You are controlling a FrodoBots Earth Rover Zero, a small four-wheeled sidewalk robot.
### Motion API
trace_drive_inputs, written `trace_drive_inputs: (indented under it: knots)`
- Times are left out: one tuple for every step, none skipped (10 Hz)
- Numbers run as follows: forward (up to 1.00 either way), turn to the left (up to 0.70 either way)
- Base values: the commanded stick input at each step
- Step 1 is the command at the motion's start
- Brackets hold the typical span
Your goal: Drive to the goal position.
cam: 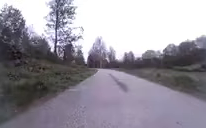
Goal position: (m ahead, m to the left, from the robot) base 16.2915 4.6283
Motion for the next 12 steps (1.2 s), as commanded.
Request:
trace_drive_inputs:
  knots:
    - [1.00,0.00]
    - [1.00,0.00]
    - [1.00,0.00]
    - [1.00,0.00]
    - [1.00,0.00]
    - [1.00,0.00]
    - [1.00,0.00]
    - [1.00,0.00]
    - [1.00,0.00]
    - [1.00,0.00]
    - [1.00,0.00]
    - [1.00,0.00]
